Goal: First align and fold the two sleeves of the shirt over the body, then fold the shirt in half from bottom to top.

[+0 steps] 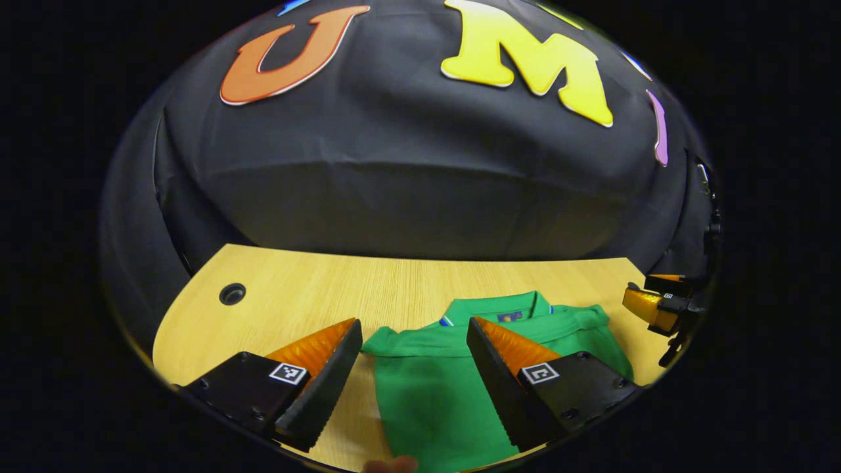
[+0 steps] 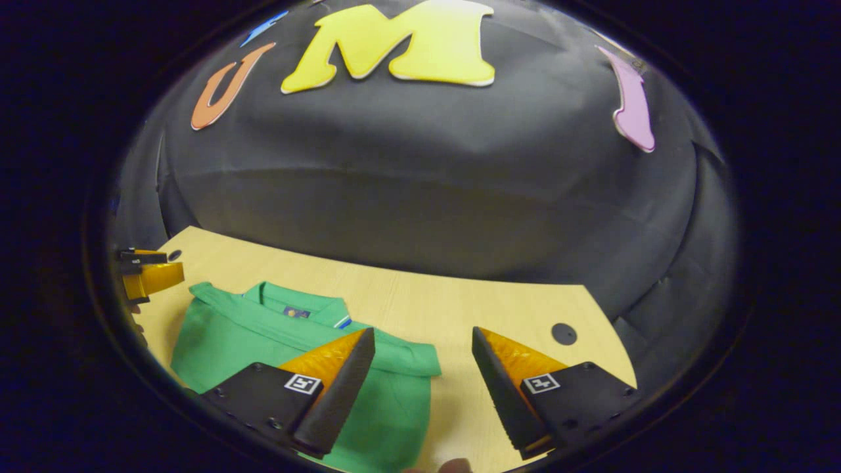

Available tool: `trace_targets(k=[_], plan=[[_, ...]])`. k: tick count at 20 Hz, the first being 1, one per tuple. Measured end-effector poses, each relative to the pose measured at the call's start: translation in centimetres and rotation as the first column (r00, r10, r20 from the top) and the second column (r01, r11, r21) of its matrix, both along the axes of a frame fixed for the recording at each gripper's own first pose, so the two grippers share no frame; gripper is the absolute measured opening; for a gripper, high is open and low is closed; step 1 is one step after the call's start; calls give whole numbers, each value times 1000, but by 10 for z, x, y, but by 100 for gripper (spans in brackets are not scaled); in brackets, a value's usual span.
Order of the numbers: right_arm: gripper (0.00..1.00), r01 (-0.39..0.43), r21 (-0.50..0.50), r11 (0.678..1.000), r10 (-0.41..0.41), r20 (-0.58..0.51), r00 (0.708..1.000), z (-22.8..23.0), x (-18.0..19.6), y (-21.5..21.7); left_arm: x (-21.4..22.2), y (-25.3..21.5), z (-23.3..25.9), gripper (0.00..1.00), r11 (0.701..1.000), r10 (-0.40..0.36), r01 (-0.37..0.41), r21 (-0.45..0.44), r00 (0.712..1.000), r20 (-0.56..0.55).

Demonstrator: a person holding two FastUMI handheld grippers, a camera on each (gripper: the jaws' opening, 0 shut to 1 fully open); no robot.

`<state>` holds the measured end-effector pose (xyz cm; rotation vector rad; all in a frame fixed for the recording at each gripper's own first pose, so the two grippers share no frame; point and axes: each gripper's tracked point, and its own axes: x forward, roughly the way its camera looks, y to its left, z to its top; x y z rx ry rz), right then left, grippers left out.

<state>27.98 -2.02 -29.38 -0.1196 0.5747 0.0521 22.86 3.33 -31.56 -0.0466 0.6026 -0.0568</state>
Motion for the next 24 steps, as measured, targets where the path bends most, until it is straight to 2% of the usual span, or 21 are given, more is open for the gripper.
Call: trace_targets(k=[5, 7, 10, 14, 15, 16, 17, 21, 22, 24], plan=[[95, -8, 66, 998, 0, 119, 993, 86, -46, 8, -45, -14, 82, 100, 999, 39, -35, -41, 996, 86], [95, -20, 87, 996, 4, 173, 985, 123, -71, 14, -68, -10, 126, 100, 999, 45, -43, -17, 988, 149], [95, -48, 90, 995, 22, 266, 964, 178, -114, 21, -99, -5, 192, 100, 995, 68, -86, 53, 958, 278], [94, -65, 81, 995, 29, 385, 923, 247, -173, 25, -165, -13, 274, 100, 992, 62, -101, 72, 910, 410], [94, -68, 82, 994, 28, 410, 912, 261, -186, 25, -179, -15, 288, 94, 991, 61, -105, 78, 899, 433], [95, -68, 80, 995, 27, 431, 902, 273, -198, 25, -186, -18, 295, 94, 991, 59, -108, 84, 892, 448], [95, -70, 74, 995, 30, 444, 895, 281, -210, 23, -195, -20, 300, 100, 989, 62, -116, 89, 884, 463], [94, -67, 83, 994, 21, 467, 884, 295, -256, 20, -228, -23, 318, 100, 987, 72, -133, 88, 863, 500], [97, -60, 78, 995, 16, 473, 881, 298, -265, 18, -234, -24, 319, 100, 988, 73, -132, 82, 862, 502], [95, -54, 87, 995, 5, 482, 876, 305, -279, 19, -245, -28, 318, 100, 990, 64, -118, 78, 866, 497]])
